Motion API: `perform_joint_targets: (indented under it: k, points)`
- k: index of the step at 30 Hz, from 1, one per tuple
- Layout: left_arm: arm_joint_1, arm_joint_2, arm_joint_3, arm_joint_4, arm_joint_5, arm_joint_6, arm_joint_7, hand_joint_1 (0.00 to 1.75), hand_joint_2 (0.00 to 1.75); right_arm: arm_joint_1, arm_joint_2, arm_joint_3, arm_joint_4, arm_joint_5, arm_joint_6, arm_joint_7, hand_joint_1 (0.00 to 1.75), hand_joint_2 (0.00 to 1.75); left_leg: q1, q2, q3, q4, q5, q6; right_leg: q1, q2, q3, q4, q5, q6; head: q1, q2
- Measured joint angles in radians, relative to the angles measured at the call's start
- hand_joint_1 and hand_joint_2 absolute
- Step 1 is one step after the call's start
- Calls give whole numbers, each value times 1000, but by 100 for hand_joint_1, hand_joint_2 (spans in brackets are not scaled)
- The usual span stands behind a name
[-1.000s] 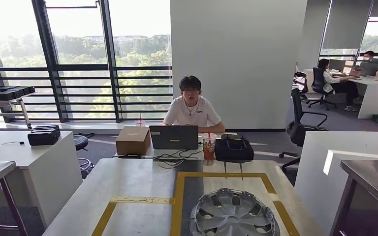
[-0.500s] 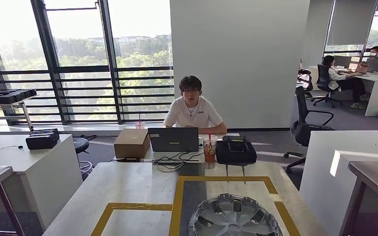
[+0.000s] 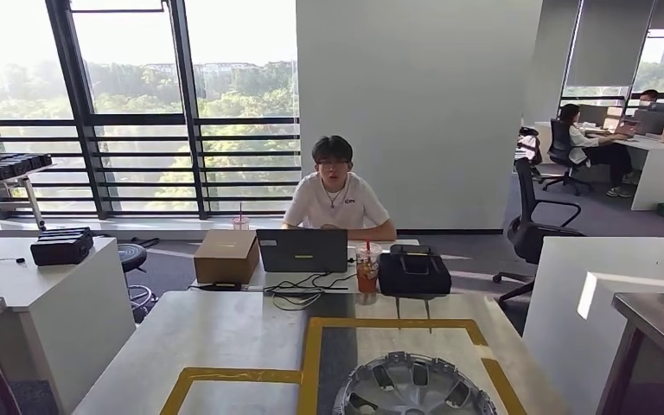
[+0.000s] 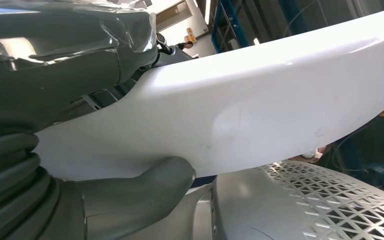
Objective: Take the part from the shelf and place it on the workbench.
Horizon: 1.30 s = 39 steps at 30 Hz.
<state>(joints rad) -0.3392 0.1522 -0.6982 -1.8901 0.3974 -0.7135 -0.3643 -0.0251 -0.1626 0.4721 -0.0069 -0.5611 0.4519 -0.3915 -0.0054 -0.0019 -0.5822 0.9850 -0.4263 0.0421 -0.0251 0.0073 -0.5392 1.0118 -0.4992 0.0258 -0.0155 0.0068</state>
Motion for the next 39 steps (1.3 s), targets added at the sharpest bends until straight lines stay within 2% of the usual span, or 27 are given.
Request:
perform_joint_targets:
  k: [2, 4, 5, 6, 7, 8, 9, 10, 11, 13, 15, 17, 19, 20, 21, 22, 24, 25, 26, 29, 31, 32, 34, 35, 36, 37, 39]
  points:
    - [-6, -4, -7, 0, -1, 7, 6, 175, 175, 0, 1, 2, -3, -2, -3, 0, 0, 0, 2, 0, 17, -14, 1, 9, 0, -2, -55, 100, -36, -4, 4, 0]
    - [-9, -5, -16, 0, -1, 14, 14, 175, 175, 4, 2, 2, -7, -5, -6, -1, 0, 0, 0, -1, 21, -14, -6, 14, 0, -2, -142, 234, -72, -5, 6, 0]
    - [-9, -6, -21, 0, -2, 17, 18, 175, 175, 8, 3, 2, -9, -6, -6, -1, 0, 0, -2, -3, 25, -14, -11, 15, 0, -2, -171, 267, -72, 0, 7, 0]
    - [-8, -6, -25, -1, -2, 22, 22, 175, 175, 12, 3, 3, -11, -6, -6, -2, 0, 0, -2, -5, 31, -13, -16, 14, 0, -3, -180, 261, -56, 7, 8, 0]
    - [-8, -6, -29, -3, -2, 27, 26, 175, 175, 15, 4, 3, -12, -7, -6, -2, 0, 0, -2, -7, 39, -11, -23, 11, -1, -3, -166, 213, -23, 16, 9, 0]
    - [-9, -6, -33, -6, -2, 33, 29, 175, 175, 17, 4, 3, -13, -8, -6, -4, 0, 0, -2, -8, 47, -9, -32, 7, -2, -5, -138, 139, 17, 25, 9, 0]
    - [-8, -5, -36, -10, -2, 39, 31, 175, 175, 19, 5, 3, -13, -9, -6, -5, 0, 0, -5, -8, 53, -3, -43, 2, -1, -6, -107, 71, 48, 27, 11, 0]
    - [-9, -5, -39, -15, -3, 45, 33, 175, 175, 19, 6, 3, -13, -10, -6, -9, 0, 0, -8, -8, 57, 2, -53, -3, -1, -7, -83, 21, 69, 23, 10, 0]
    - [-9, -4, -41, -20, -3, 49, 35, 175, 175, 19, 7, 3, -13, -11, -6, -13, 0, 0, -10, -7, 58, 6, -61, -7, 0, -8, -71, -4, 75, 14, 10, 0]
    - [-8, -2, -46, -32, -4, 55, 39, 175, 175, 20, 10, 4, -13, -11, -3, -23, 0, 0, -10, -6, 61, 8, -71, -15, 2, -7, -66, -8, 71, -7, 8, 0]
    - [-7, 0, -49, -46, -7, 57, 41, 175, 175, 22, 12, 5, -13, -11, 0, -34, 0, 0, -6, -5, 57, 26, -87, -24, -1, -6, -60, -9, 66, -19, 6, 0]
    - [-5, 4, -51, -58, -13, 59, 43, 175, 175, 23, 13, 7, -12, -12, 3, -43, 0, 0, 0, -4, 12, 119, -132, -38, -4, -6, -51, -10, 60, -29, 4, 0]
    - [2, 8, -54, -64, -20, 64, 47, 175, 175, 23, 13, 8, -11, -14, 5, -52, 0, 0, 7, -3, -71, 261, -182, -48, -2, -5, -45, -10, 54, -34, 2, 0]
    - [7, 10, -55, -66, -23, 67, 51, 175, 175, 24, 13, 8, -10, -14, 5, -56, 0, 0, 9, -2, -103, 305, -187, -49, -2, -5, -42, -9, 51, -35, 1, 0]
    - [11, 12, -55, -67, -29, 72, 57, 175, 175, 25, 13, 8, -10, -15, 6, -59, 0, 0, 10, -2, -118, 311, -171, -49, -1, -4, -38, -9, 47, -35, 0, 0]
    - [13, 13, -55, -69, -39, 80, 63, 175, 175, 27, 13, 8, -9, -15, 6, -62, 0, 0, 9, -1, -110, 274, -136, -45, 0, -3, -32, -10, 44, -34, -1, 0]
    - [12, 16, -54, -74, -71, 99, 82, 175, 175, 29, 14, 8, -9, -16, 7, -69, 0, 0, 5, -1, -55, 131, -51, -30, 3, 0, -20, -11, 37, -31, -1, 0]
    - [10, 18, -54, -76, -91, 109, 94, 175, 175, 29, 14, 9, -9, -16, 8, -72, 0, 0, 1, 0, -30, 72, -25, -22, 5, 1, -18, -11, 34, -29, -1, 0]
    - [8, 20, -53, -77, -111, 118, 106, 175, 175, 28, 14, 9, -9, -16, 10, -76, 0, 0, -3, 1, -16, 36, -14, -15, 5, 2, -17, -12, 32, -25, -1, 0]
    - [4, 29, -55, -78, -182, 142, 128, 175, 175, 29, 14, 10, -8, -16, 17, -83, 0, 0, -9, 1, -5, 12, -11, -3, 6, 0, -18, -16, 30, -9, -1, 0]
    - [-4, 33, -58, -76, -259, 168, 134, 175, 175, 28, 14, 11, -8, -15, 20, -89, 0, 0, -6, 2, 11, -9, -1, 5, 10, -5, -31, 10, 16, -5, 0, 0]
    - [-10, 35, -60, -72, -301, 184, 136, 175, 175, 28, 13, 11, -8, -15, 21, -91, 0, 0, -4, 2, 17, -17, 3, 8, 11, -7, -54, 53, -3, -7, 2, 0]
    - [-28, 43, -67, -54, -382, 219, 139, 175, 175, 27, 12, 15, -7, -13, 21, -93, 0, 0, -7, 2, 18, -18, 4, 11, 10, -8, -124, 182, -49, -12, 5, 0]
    - [-40, 47, -71, -37, -415, 235, 137, 175, 175, 27, 12, 18, -7, -11, 21, -93, 0, 0, -8, 1, 17, -16, 3, 11, 9, -8, -154, 233, -61, -11, 6, 0]
    - [-57, 54, -73, -13, -446, 246, 132, 175, 175, 27, 12, 22, -7, -9, 21, -93, 0, 0, -8, -1, 17, -15, 2, 12, 8, -8, -168, 252, -57, -5, 6, 0]
    - [-76, 61, -75, 15, -476, 255, 125, 175, 175, 26, 11, 26, -6, -7, 21, -93, 0, 0, -8, -2, 16, -12, 0, 11, 6, -8, -163, 230, -39, 3, 7, 0]
    - [-108, 75, -74, 62, -532, 266, 112, 175, 175, 23, 8, 32, -6, -5, 20, -93, 0, 0, -8, -4, 16, -2, -6, 4, 1, -9, -106, 104, 16, 17, 9, 0]
